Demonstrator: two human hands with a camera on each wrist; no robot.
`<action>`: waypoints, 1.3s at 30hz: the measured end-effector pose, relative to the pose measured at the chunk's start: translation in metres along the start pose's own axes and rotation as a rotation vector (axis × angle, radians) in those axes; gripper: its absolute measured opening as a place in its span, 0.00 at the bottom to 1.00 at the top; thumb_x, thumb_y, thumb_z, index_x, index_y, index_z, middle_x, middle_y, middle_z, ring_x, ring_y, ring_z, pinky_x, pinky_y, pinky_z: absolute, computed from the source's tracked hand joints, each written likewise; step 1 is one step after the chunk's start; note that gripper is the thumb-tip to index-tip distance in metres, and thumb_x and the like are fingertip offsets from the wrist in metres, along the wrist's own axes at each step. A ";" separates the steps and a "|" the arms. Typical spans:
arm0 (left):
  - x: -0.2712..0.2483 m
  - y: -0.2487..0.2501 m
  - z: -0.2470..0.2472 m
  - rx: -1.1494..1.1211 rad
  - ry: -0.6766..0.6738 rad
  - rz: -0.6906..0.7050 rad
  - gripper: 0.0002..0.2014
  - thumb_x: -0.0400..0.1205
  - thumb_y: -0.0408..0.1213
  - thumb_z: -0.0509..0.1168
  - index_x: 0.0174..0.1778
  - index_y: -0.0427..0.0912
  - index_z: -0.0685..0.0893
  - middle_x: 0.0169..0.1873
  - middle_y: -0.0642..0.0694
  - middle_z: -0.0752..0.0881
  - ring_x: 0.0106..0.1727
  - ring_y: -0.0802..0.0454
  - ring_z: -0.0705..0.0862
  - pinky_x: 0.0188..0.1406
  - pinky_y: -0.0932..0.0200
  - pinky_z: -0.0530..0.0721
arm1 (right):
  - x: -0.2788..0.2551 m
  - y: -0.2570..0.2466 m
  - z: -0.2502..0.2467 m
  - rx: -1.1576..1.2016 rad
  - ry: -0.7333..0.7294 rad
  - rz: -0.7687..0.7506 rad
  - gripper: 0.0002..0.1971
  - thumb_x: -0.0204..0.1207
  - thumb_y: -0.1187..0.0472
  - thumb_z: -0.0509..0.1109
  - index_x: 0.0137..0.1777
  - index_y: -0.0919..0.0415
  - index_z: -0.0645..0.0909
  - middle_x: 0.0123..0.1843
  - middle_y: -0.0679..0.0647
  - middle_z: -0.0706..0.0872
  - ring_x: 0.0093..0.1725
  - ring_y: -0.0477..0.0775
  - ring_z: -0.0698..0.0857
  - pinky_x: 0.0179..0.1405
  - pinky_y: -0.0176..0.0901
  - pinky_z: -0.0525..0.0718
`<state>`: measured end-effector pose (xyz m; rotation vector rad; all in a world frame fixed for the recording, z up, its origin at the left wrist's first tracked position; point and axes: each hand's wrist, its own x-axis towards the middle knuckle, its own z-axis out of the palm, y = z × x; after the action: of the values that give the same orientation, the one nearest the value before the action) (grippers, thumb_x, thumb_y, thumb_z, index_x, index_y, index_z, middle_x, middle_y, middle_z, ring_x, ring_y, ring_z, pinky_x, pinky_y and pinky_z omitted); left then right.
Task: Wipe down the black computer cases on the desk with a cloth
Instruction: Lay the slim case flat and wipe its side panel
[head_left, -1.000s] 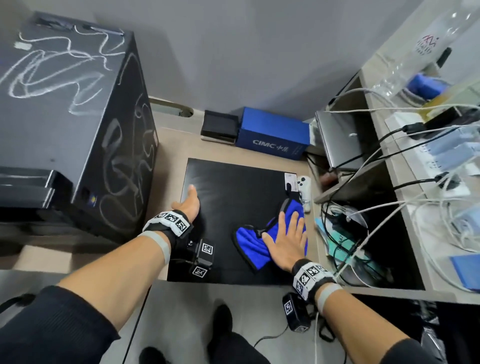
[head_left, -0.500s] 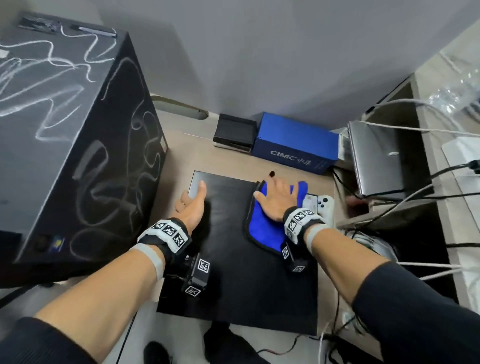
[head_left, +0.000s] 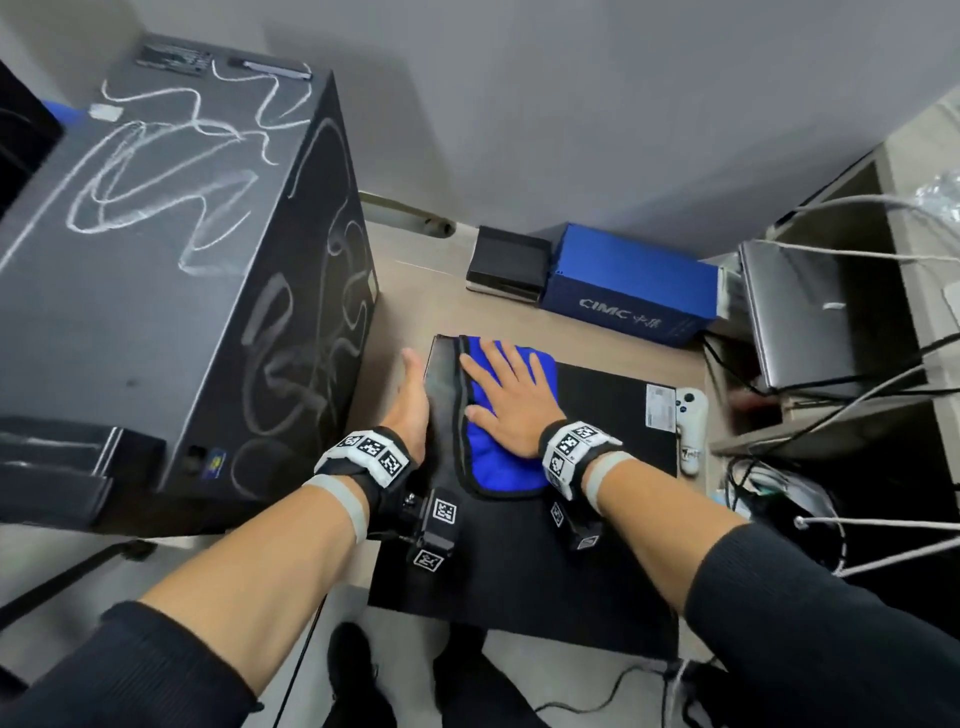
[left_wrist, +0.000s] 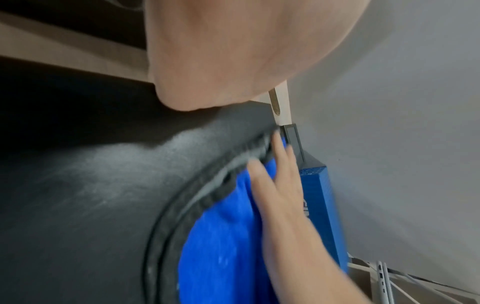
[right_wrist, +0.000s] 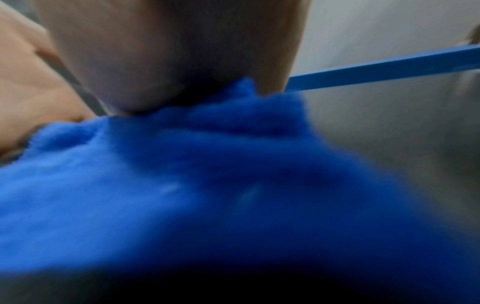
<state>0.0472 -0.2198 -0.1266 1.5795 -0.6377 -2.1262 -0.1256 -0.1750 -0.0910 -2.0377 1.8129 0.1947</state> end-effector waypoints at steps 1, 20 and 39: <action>0.007 -0.004 -0.002 -0.016 0.031 -0.018 0.65 0.53 0.93 0.47 0.80 0.53 0.75 0.73 0.43 0.83 0.69 0.42 0.85 0.75 0.41 0.77 | -0.015 0.015 0.002 0.007 0.004 0.054 0.36 0.85 0.36 0.52 0.88 0.41 0.40 0.90 0.49 0.36 0.88 0.57 0.35 0.85 0.63 0.36; -0.075 0.018 -0.006 0.639 0.223 0.328 0.32 0.82 0.54 0.65 0.79 0.40 0.73 0.70 0.39 0.80 0.73 0.39 0.79 0.72 0.50 0.75 | -0.067 -0.111 0.059 -0.118 -0.012 -0.199 0.38 0.78 0.38 0.55 0.87 0.48 0.53 0.90 0.57 0.48 0.88 0.64 0.39 0.82 0.77 0.44; -0.089 -0.007 0.011 0.473 0.058 0.014 0.36 0.89 0.64 0.40 0.87 0.45 0.62 0.84 0.47 0.66 0.85 0.47 0.63 0.82 0.49 0.59 | -0.048 -0.026 0.026 -0.010 0.051 0.096 0.37 0.85 0.34 0.50 0.88 0.41 0.39 0.89 0.48 0.32 0.87 0.55 0.31 0.84 0.68 0.36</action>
<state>0.0606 -0.1613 -0.0591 1.8540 -1.1946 -2.0055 -0.1028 -0.1189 -0.0916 -1.9803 1.9463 0.1814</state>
